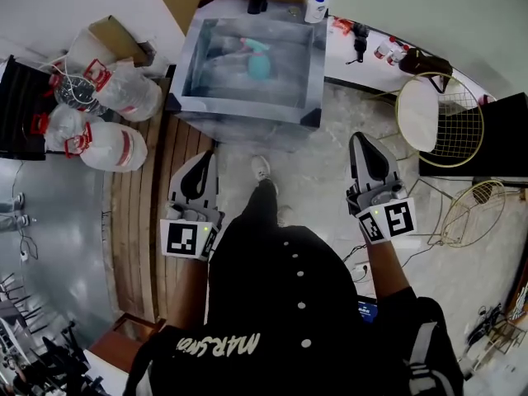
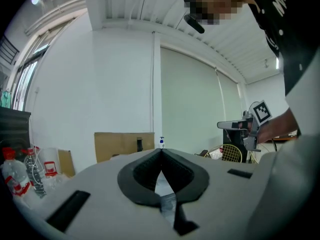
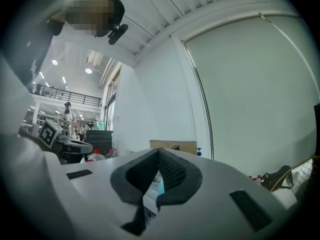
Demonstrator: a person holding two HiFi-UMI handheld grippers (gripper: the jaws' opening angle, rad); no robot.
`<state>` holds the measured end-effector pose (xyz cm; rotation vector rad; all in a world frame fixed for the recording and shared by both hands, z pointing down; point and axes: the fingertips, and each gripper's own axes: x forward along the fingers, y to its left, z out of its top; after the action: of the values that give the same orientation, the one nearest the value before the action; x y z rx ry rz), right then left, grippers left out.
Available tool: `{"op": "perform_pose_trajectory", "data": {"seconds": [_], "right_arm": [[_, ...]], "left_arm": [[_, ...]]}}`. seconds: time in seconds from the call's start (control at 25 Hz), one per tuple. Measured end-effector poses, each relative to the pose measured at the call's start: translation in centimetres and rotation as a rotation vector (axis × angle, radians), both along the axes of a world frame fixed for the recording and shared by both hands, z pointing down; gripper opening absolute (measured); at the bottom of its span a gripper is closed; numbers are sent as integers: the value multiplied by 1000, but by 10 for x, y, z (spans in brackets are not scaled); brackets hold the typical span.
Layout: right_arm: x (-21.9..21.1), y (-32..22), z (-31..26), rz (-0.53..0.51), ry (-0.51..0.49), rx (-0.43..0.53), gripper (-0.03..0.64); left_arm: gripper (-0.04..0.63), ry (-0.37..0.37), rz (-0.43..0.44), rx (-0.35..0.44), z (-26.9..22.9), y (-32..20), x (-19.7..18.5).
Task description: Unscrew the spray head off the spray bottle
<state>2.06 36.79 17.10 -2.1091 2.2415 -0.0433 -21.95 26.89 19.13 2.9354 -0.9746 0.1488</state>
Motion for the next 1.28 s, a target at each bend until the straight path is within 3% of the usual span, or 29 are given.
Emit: {"op": "perform_pose_trajectory", "data": {"seconds": [0.48, 0.72, 0.88, 1.0, 1.12, 1.28], "right_arm": [[40, -139, 7, -99, -7, -56, 3], [55, -200, 22, -168, 32, -119, 3], [60, -235, 27, -236, 47, -168, 5], [65, -255, 34, -275, 75, -217, 5], [63, -272, 50, -362, 132, -288, 5], [56, -296, 81, -554, 330, -385, 14]], "left_arm": [[25, -35, 94, -16, 13, -126, 76], [25, -102, 193, -34, 40, -172, 108], [25, -75, 265, -55, 46, -191, 122], [25, -197, 305, -25, 67, -202, 133], [25, -272, 306, -63, 95, -211, 144], [25, -333, 290, -111, 128, -226, 169]]}}
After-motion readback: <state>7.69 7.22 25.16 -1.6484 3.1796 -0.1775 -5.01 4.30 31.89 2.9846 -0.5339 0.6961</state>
